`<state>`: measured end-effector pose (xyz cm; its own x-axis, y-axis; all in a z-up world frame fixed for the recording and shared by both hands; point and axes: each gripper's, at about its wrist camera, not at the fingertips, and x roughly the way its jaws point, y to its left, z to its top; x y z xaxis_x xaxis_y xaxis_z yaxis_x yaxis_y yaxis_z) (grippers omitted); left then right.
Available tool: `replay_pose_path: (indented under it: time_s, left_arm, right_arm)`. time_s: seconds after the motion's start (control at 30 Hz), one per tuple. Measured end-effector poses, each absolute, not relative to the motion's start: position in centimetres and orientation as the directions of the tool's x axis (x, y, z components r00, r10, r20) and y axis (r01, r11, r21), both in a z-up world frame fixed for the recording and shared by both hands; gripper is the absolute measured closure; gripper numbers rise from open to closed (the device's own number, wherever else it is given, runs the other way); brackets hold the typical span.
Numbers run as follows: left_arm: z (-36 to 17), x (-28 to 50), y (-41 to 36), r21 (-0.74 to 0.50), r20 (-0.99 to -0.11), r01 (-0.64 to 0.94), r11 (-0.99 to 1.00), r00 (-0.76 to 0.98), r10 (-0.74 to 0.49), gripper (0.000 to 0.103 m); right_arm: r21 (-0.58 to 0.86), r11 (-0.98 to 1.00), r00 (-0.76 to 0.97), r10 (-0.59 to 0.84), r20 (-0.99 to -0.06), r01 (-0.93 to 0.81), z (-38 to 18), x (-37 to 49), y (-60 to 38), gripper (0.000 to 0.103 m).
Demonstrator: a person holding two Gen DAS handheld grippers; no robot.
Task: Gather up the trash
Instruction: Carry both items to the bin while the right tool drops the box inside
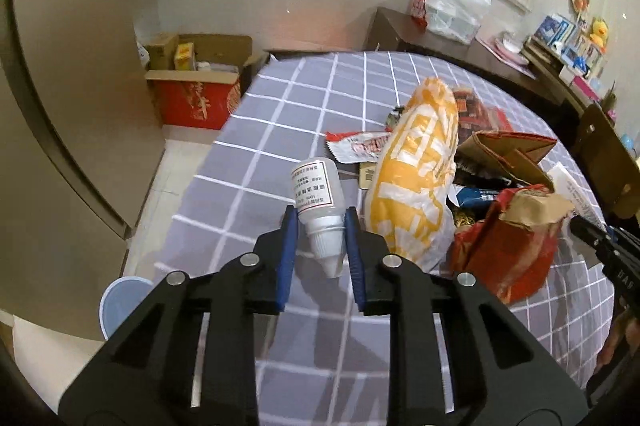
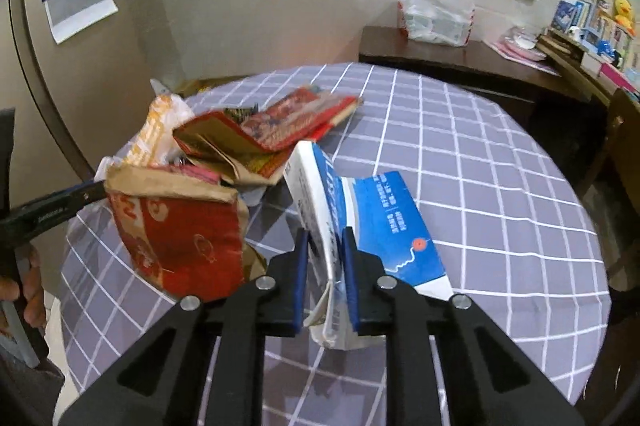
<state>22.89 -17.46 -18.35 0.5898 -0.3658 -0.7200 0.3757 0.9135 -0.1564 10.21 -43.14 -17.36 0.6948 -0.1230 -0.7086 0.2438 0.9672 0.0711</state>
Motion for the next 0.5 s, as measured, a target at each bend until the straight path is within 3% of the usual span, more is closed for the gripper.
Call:
replay_pose_path:
  time_s: [0.27,0.5]
  left_arm:
    - [-15.9,20.2,-11.9,-0.176,-0.68,0.33,0.927,0.64,-0.357,0.079]
    - [-14.8,17.5,-4.5,-0.216,-0.661,0.26,0.941,0.67,-0.337,0.08]
  right_arm:
    - [0.07,0.971,0.768,-0.135,-0.626,0.228,-12.4,7.5,-39.2,0.086]
    - [0.073,0.995,0.809,-0.008,-0.588,0.063,-9.9,8.5,-29.5,0.086]
